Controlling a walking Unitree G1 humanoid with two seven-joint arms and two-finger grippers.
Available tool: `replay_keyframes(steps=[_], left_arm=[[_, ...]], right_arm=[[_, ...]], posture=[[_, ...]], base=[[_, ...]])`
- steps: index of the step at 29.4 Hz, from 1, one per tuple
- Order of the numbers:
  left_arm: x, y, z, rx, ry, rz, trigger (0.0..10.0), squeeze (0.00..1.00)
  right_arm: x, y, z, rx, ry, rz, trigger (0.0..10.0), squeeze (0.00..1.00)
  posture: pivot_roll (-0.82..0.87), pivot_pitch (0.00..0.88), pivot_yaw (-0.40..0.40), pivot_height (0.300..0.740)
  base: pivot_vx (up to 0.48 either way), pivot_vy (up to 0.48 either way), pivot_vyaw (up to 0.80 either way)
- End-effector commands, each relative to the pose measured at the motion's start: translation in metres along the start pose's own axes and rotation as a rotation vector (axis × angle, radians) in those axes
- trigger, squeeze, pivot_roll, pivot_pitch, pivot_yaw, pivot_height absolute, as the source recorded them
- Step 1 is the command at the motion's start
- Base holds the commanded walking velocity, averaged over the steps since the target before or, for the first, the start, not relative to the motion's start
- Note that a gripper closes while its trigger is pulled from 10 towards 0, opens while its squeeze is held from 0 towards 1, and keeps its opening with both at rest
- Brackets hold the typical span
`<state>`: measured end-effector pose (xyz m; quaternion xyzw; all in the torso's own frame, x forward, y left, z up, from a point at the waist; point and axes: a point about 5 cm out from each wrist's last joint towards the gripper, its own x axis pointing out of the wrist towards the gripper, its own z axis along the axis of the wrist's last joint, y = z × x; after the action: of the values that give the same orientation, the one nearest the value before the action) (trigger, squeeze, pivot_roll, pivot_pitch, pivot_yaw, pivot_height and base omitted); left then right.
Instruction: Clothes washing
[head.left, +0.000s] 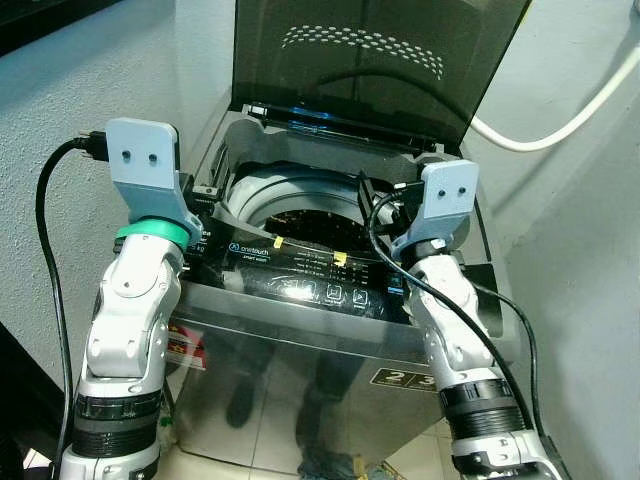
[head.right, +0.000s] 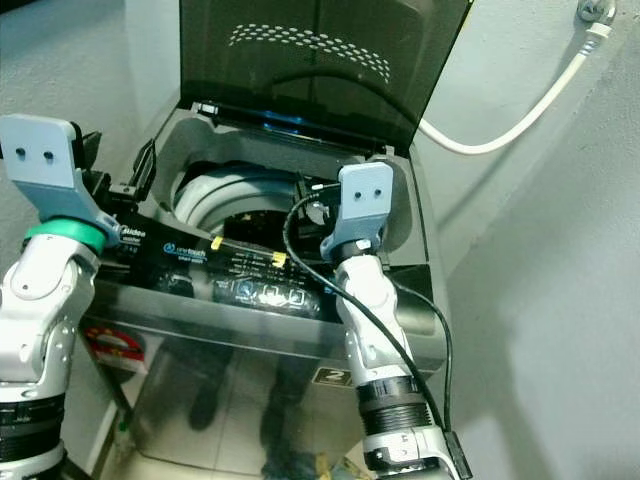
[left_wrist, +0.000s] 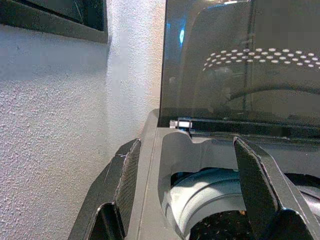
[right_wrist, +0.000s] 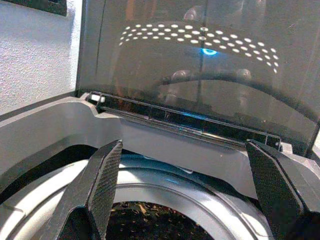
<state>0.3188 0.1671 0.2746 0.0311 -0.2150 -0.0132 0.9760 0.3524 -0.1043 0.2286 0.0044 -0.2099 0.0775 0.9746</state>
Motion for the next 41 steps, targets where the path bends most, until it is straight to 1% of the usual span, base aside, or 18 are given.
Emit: replay_keyframes(steps=[1,8,20,27,41], left_arm=[[-0.0002,-0.0046,-0.0046,0.0,0.008,-0.016,10.0,0.0],[-0.0018,-0.0066,-0.0093,0.0,0.021,-0.023,10.0,0.0],[-0.0015,-0.0104,-0.0115,-0.008,0.028,-0.036,10.0,0.0],[-0.0011,-0.0127,-0.0132,-0.012,0.03,-0.047,10.0,0.0],[0.0005,-0.0135,-0.0141,-0.01,0.025,-0.054,10.0,0.0]], right_arm=[[-0.0052,-0.0074,-0.0076,-0.004,0.028,-0.03,10.0,0.0],[-0.0077,-0.0094,-0.0085,-0.021,0.029,-0.034,10.0,0.0],[-0.008,-0.0106,-0.0078,-0.034,0.025,-0.04,10.0,0.0],[-0.0086,-0.0163,-0.0114,-0.055,0.05,-0.066,10.0,0.0],[-0.0082,-0.0162,-0.0122,-0.06,0.052,-0.062,10.0,0.0]], posture=[[0.18,0.0,-0.075,0.74],[0.17,0.0,-0.072,0.74],[0.16,0.0,-0.065,0.74],[0.15,0.0,-0.062,0.74],[0.16,0.0,-0.06,0.74]], base=[[0.0,0.0,0.0],[0.0,0.0,0.0],[0.0,0.0,0.0],[0.0,0.0,0.8],[0.0,0.0,0.8]])
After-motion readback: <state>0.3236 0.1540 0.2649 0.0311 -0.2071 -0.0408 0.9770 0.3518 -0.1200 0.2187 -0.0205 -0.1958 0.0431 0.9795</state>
